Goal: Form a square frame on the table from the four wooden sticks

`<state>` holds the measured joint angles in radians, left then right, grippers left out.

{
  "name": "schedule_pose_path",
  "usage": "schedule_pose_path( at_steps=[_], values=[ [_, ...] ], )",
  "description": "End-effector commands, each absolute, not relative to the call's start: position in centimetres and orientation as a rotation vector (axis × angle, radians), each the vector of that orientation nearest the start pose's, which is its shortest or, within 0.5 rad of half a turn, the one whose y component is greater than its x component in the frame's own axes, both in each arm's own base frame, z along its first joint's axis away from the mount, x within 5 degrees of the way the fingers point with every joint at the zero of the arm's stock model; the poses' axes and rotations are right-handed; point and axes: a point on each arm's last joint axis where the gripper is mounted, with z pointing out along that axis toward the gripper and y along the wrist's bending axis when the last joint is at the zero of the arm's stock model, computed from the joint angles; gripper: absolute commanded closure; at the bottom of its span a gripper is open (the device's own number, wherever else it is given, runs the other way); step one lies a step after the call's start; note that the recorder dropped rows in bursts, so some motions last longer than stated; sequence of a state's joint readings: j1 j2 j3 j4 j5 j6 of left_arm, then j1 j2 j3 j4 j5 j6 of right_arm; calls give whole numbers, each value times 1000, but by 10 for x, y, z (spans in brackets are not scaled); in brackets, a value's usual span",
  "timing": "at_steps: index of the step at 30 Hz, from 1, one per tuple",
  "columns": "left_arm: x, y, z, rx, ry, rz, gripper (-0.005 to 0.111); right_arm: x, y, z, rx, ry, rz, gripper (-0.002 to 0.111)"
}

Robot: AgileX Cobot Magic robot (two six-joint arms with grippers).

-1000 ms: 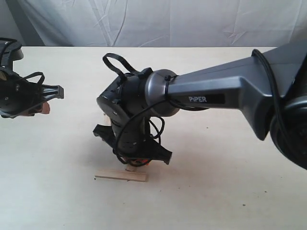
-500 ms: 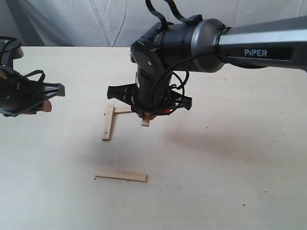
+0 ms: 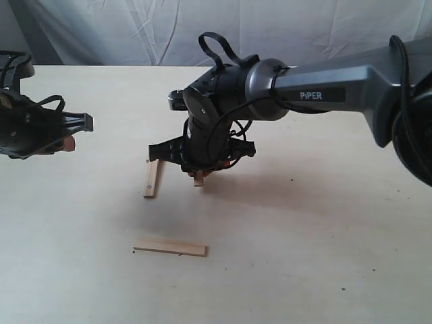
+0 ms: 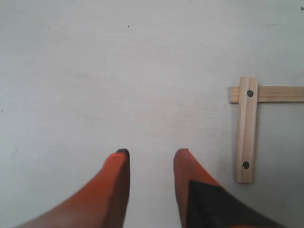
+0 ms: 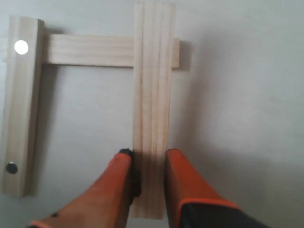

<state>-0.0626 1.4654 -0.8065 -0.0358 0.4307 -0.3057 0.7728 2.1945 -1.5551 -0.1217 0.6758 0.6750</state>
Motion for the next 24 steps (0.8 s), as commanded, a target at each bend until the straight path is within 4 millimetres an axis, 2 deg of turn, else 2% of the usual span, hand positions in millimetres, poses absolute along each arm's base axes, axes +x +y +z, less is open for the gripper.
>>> schedule_pose_path(
  at_steps=[1,10,24],
  values=[
    [280,-19,214,-362,2549,-182,75,336,315,132,-333,2752,245,109],
    [281,-19,214,-366,2541,-187,75,335,314,114,-391,2785,200,109],
    [281,-19,214,-366,2541,-187,75,334,313,115,-385,2819,172,109]
  ],
)
